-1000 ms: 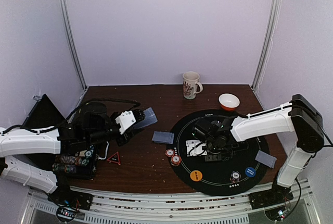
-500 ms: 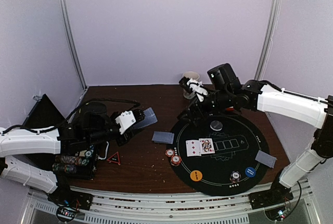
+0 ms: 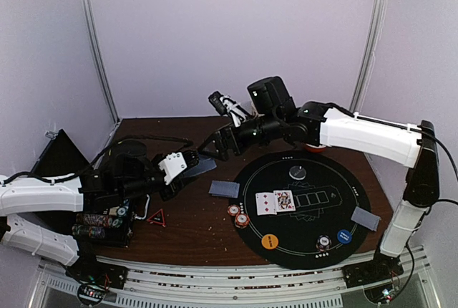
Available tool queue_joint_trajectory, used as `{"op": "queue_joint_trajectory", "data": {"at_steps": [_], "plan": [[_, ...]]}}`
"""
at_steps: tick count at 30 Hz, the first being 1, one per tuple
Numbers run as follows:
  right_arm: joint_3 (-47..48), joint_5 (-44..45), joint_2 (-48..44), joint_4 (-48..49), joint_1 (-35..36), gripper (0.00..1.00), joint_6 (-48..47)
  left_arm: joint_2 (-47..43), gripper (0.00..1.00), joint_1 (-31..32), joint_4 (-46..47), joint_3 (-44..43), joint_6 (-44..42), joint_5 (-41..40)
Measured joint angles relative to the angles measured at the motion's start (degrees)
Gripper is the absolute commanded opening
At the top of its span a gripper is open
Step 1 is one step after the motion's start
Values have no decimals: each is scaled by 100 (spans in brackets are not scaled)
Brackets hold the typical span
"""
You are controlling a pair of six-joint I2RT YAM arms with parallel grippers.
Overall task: Distribute texas hold em gaming equipment
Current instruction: Pick up the poker card from the face-down deck piles.
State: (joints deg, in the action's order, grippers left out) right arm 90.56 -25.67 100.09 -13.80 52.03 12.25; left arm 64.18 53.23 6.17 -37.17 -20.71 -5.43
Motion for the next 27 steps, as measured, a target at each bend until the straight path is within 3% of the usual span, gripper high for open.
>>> {"op": "queue_joint_trajectory", "data": {"at_steps": [5,9,14,19,27], "plan": [[146,120,262,-332,63,84,-216,0,41,0,2,0,0,-17],[302,282,472,-623,74,68,-404,0,41,0,2,0,0,-20],[566,463,625,-922,79,57,-470,0,40,0,-17,0,0,-39],[706,629,616,-1158,101,37,-573,0,40,0,-7,0,0,-59],[796,640,595,-1443,103,14,-654,9,41,0,-24,0,0,-81]]}}
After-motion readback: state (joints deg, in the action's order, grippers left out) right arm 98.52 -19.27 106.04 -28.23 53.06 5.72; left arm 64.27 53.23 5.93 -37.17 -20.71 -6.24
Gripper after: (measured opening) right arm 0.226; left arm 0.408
